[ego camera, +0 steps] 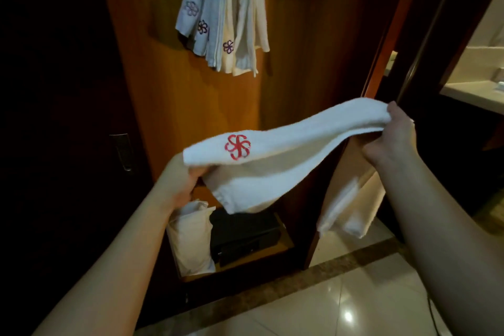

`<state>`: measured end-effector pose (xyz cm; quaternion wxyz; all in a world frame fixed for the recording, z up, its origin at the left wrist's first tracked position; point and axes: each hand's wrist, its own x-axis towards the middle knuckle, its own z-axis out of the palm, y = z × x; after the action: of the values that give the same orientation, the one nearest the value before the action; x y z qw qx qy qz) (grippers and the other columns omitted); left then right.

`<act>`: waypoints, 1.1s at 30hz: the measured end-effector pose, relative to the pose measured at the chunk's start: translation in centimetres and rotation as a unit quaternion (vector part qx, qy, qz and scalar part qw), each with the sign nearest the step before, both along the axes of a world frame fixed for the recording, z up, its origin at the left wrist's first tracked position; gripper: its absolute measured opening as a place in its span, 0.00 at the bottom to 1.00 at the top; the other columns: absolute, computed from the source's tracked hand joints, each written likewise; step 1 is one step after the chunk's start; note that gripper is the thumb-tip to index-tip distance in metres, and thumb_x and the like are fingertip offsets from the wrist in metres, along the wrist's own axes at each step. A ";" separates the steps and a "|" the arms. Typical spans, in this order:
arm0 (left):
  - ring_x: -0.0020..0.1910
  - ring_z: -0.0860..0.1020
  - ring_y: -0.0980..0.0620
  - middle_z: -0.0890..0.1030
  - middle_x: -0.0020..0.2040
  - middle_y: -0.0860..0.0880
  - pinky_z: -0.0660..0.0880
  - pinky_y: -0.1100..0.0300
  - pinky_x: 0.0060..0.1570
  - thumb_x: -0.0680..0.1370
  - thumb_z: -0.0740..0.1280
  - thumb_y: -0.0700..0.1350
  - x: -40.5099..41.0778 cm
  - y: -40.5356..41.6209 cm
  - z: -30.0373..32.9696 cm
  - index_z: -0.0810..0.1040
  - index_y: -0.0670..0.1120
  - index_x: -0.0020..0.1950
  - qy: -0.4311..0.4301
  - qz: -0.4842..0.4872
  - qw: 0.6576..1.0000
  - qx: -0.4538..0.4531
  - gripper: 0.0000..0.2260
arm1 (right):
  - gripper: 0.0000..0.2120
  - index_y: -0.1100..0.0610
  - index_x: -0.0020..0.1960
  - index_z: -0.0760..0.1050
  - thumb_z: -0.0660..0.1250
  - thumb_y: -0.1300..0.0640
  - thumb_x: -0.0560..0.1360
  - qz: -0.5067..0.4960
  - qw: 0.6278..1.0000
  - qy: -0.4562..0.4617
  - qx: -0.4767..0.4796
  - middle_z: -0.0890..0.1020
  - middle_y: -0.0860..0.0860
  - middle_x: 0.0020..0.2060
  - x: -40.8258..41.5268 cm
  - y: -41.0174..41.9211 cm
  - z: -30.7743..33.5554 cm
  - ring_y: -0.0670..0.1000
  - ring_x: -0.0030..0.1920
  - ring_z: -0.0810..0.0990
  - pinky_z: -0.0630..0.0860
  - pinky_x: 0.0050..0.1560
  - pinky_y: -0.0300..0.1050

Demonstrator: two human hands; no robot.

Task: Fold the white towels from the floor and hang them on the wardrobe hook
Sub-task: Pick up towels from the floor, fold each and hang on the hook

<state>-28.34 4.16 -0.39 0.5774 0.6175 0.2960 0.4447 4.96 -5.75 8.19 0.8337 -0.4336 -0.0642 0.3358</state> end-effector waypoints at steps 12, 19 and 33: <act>0.50 0.85 0.48 0.85 0.53 0.48 0.82 0.56 0.41 0.59 0.82 0.49 -1.7 0.6 0.1 0.84 0.53 0.55 -0.237 -0.062 0.967 -0.062 0.25 | 0.24 0.56 0.69 0.73 0.57 0.40 0.83 0.089 0.996 0.010 0.019 0.85 0.55 0.58 0.2 0.3 -3.6 0.59 0.56 0.85 0.79 0.60 0.58; 0.55 0.84 0.47 0.85 0.57 0.49 0.83 0.54 0.44 0.76 0.70 0.41 -1.6 0.8 0.0 0.85 0.56 0.54 -0.180 0.016 0.983 -0.017 0.12 | 0.23 0.58 0.69 0.71 0.58 0.42 0.84 0.079 0.993 0.056 0.062 0.86 0.57 0.54 0.2 0.3 -4.2 0.59 0.50 0.87 0.84 0.41 0.54; 0.58 0.73 0.35 0.74 0.52 0.38 0.69 0.48 0.49 0.70 0.67 0.50 -2.6 0.2 -4.6 0.74 0.45 0.30 -0.223 0.002 0.959 -0.173 0.11 | 0.28 0.55 0.74 0.67 0.52 0.37 0.83 0.134 0.985 0.050 0.098 0.83 0.56 0.61 -0.8 -0.4 -5.0 0.60 0.58 0.84 0.80 0.54 0.60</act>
<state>-30.92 4.40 -4.96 0.7260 0.3927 0.2330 0.5142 4.13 -6.15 3.21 0.8219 -0.3202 -0.1127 0.4574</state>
